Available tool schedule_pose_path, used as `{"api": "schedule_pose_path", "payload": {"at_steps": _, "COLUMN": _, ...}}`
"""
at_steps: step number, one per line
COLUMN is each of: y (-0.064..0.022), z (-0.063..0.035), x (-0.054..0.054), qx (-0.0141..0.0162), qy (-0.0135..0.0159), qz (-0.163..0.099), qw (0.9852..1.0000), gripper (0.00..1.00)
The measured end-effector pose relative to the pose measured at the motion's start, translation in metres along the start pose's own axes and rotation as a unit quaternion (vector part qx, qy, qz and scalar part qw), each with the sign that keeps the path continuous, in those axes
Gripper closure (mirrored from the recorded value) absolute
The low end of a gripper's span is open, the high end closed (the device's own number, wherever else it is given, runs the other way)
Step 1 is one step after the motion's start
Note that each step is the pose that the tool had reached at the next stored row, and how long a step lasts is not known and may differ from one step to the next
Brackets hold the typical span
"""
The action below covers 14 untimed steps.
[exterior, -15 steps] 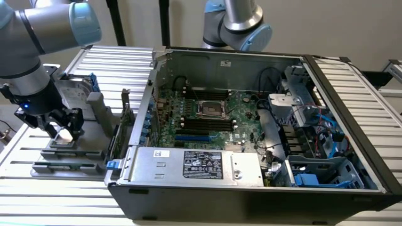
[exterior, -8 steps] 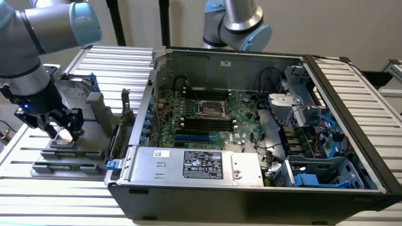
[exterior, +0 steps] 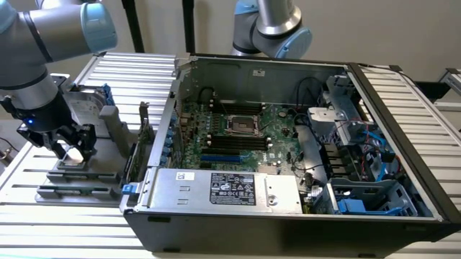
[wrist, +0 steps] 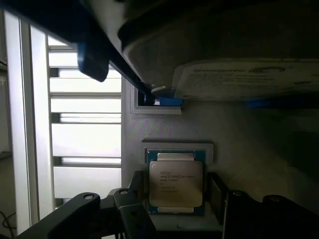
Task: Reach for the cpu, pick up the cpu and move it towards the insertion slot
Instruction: 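Pick up the cpu and move it towards the insertion slot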
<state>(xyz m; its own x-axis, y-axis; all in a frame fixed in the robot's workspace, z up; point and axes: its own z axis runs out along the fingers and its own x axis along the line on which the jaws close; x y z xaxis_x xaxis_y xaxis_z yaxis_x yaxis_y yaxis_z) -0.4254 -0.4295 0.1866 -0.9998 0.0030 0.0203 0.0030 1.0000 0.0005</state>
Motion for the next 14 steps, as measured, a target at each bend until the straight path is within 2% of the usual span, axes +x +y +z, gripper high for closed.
{"api": "schedule_pose_path", "payload": {"at_steps": 4, "y": 0.0000, "z": 0.0000, "x": -0.0001, "qx": 0.0003, "qy": 0.0000, "qz": 0.000, "qw": 1.0000, "gripper": 0.38}}
{"api": "schedule_pose_path", "payload": {"at_steps": 6, "y": 0.0000, "z": -0.0001, "x": -0.0001, "qx": 0.0005, "qy": 0.0001, "qz": 0.000, "qw": 1.0000, "gripper": 0.46}}
{"api": "schedule_pose_path", "payload": {"at_steps": 14, "y": 0.0001, "z": -0.0024, "x": 0.0000, "qx": 0.0005, "qy": -0.0001, "qz": 0.000, "qw": 1.0000, "gripper": 0.46}}
